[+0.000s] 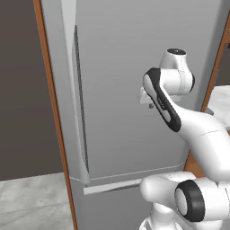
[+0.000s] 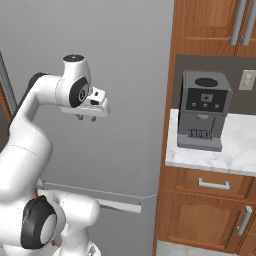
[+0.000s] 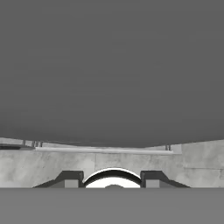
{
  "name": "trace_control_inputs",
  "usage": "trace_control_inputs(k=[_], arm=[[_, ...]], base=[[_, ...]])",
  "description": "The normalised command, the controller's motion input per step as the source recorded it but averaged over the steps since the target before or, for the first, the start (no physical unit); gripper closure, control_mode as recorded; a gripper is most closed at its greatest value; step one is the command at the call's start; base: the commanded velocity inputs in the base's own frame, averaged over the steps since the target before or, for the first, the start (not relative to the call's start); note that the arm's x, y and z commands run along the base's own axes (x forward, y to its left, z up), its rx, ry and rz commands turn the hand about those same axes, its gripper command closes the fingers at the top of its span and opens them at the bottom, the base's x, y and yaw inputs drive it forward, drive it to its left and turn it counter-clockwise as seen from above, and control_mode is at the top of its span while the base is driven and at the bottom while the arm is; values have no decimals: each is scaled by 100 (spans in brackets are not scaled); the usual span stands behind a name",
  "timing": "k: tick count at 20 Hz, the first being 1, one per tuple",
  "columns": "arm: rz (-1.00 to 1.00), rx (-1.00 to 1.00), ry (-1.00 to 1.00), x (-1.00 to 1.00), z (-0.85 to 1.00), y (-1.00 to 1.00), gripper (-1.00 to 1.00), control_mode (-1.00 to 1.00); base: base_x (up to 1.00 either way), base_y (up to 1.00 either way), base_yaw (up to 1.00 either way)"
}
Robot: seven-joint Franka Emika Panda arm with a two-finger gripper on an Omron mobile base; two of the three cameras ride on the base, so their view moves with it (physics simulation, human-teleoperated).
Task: Take the lemon wedge from the fridge and place it on the plate with fish on the dining counter.
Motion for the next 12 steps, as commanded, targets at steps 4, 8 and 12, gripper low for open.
trace_control_inputs(k=[4,8,12], arm=[[0,0,-2,-11,0,0,-100,-100],[0,0,-2,-7,0,6,-100,-100],[0,-1,-10,-33,0,45,-100,-100]], base=[[0,0,0],[0,0,0],[0,0,0]])
